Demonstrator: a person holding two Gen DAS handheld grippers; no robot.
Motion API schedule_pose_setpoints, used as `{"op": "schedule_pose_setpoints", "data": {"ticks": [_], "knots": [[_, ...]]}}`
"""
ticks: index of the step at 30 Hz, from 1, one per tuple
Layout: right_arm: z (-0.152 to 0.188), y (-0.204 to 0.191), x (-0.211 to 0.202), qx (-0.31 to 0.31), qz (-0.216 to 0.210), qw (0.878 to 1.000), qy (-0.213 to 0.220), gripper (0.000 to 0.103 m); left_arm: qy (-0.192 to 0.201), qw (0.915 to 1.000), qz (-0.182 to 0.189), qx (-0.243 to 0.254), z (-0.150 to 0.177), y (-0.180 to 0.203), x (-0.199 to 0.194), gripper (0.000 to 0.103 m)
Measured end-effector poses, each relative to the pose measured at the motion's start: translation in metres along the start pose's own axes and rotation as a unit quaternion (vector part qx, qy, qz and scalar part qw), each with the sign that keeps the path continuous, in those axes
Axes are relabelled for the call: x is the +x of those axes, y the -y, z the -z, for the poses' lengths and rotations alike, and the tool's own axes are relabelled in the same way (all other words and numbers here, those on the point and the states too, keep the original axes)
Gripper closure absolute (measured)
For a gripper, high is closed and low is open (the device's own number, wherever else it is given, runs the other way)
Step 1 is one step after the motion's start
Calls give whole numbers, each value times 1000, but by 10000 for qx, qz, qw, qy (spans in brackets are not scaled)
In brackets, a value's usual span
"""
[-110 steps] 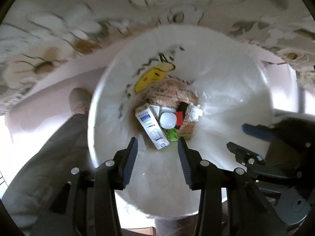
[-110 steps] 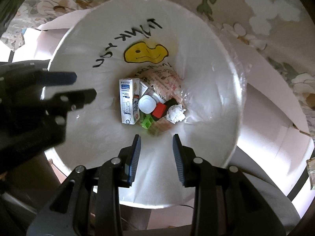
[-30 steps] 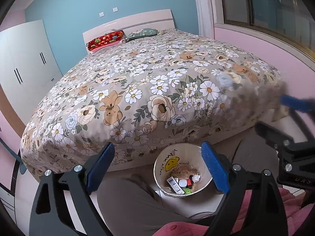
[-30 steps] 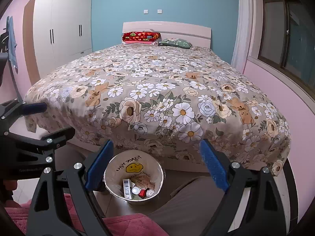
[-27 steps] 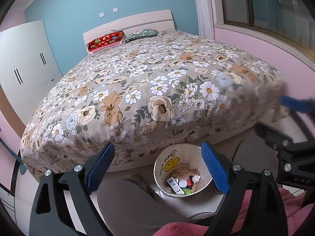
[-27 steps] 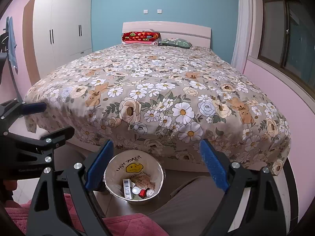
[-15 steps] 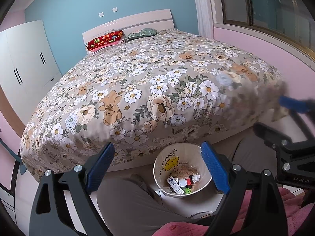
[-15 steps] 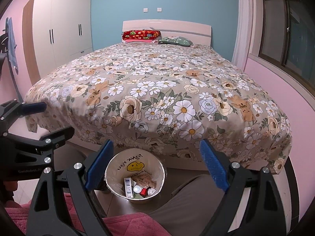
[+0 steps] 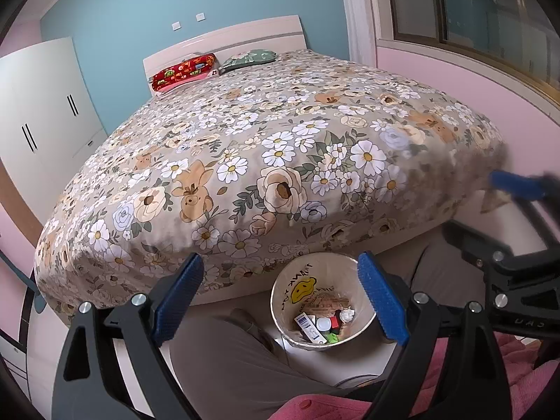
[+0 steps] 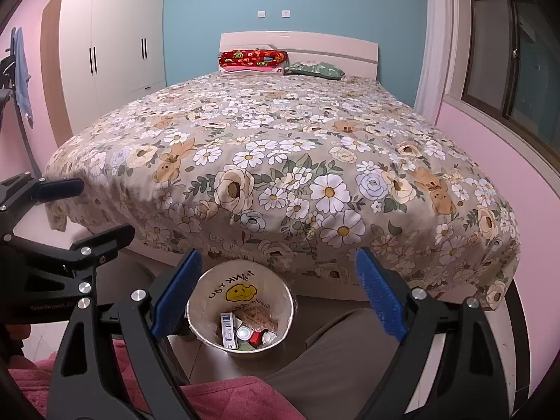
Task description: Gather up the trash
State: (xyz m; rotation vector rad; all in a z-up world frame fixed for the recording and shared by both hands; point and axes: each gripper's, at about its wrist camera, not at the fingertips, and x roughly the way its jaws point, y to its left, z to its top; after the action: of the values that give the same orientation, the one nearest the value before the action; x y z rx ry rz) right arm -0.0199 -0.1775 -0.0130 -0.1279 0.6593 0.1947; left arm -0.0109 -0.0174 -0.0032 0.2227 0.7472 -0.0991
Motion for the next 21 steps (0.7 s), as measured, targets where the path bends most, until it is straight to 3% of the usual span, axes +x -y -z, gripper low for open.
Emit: {"op": "schedule_pose_setpoints", "data": {"ticks": [13,21], "knots": [[1,3,1,103,12,9999,-48,15,-48,9995,301,93,0,6,3,12],[1,2,1,124,42,9999,-49,15,-9,9999,136,48,2,5,2,12]]}}
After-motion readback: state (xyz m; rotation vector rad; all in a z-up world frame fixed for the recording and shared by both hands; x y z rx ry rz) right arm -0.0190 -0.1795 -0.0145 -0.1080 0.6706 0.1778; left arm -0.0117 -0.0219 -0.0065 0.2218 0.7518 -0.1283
